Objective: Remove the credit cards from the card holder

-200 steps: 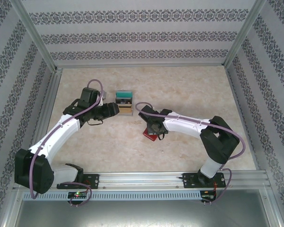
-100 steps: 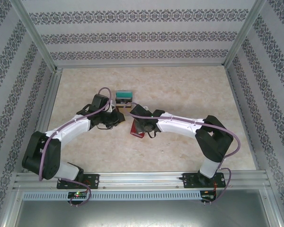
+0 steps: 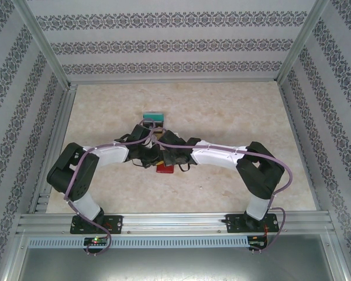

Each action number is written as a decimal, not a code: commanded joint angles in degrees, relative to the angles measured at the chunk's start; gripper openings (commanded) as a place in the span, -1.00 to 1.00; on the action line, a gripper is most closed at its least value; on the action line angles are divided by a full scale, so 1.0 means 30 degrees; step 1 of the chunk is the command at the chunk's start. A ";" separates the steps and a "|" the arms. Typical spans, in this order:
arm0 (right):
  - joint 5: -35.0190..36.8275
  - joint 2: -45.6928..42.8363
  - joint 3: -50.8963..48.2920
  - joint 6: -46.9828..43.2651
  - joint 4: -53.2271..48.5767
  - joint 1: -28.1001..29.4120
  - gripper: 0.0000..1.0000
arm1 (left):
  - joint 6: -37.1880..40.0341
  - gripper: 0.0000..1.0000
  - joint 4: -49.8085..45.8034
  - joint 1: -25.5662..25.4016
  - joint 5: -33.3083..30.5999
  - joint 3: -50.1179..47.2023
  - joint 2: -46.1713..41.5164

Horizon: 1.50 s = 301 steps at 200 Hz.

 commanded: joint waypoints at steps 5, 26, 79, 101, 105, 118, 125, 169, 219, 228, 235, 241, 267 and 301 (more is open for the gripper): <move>-0.0647 -0.1018 -0.1068 0.0671 0.1664 0.0041 -1.00 | 0.1151 -1.00 -0.2489 -0.0272 -0.1710 0.0793 0.1035; -0.0631 -0.1784 -0.1640 0.0986 0.1946 -0.0128 -1.00 | 0.1279 -1.00 -0.2589 -0.0258 -0.1598 0.0694 0.1507; -0.0955 -0.3702 -0.2495 0.1343 0.1945 -0.0418 -1.00 | 0.2246 -0.39 -0.5244 0.0095 -0.4277 0.1646 -0.2300; -0.1428 -0.3808 -0.2181 0.1366 0.2031 -0.0397 -1.00 | 0.2681 0.05 -0.7096 0.0852 -0.5740 0.2256 -0.4000; -0.1550 -0.3793 -0.2088 0.1372 0.2034 -0.0380 -1.00 | 0.2746 0.14 -0.7385 0.0984 -0.5980 0.2345 -0.4273; -0.1988 -0.3678 -0.1598 0.1343 0.2012 -0.0359 -1.00 | 0.2946 0.28 -0.8164 0.1399 -0.6701 0.2538 -0.5211; -0.2144 -0.3633 -0.1280 0.1291 0.1997 -0.0345 -1.00 | 0.3041 0.36 -0.8430 0.1610 -0.7023 0.2586 -0.5689; -0.3068 -0.3095 0.0642 0.1076 0.1916 -0.0098 -1.00 | 0.3352 0.99 -0.9557 0.2805 -0.8521 0.2611 -0.8207; -0.3398 -0.2686 0.1100 0.1094 0.1889 0.0092 -1.00 | 0.4185 0.99 -1.0090 0.3442 -0.8676 0.3108 -0.8776; -0.3178 -0.2807 0.1056 0.1109 0.1764 0.0095 -1.00 | 0.4236 0.99 -1.0066 0.3470 -0.8686 0.3091 -0.8887; -0.2880 -0.2937 0.0964 0.1109 0.1629 0.0093 -1.00 | 0.4228 0.99 -0.9948 0.3442 -0.8613 0.3012 -0.8921; -0.2594 -0.3062 0.0799 0.1109 0.1552 0.0070 -1.00 | 0.4210 0.99 -0.9869 0.3459 -0.8515 0.2948 -0.8902; -0.2043 -0.3778 -0.0498 0.1274 0.1537 -0.0303 -1.00 | 0.4249 0.99 -0.9371 0.3471 -0.7865 0.2466 -0.8803; -0.1341 -0.4896 -0.2966 0.1533 0.1506 -0.1077 -1.00 | 0.4349 0.98 -0.8505 0.3458 -0.6343 0.1607 -0.8653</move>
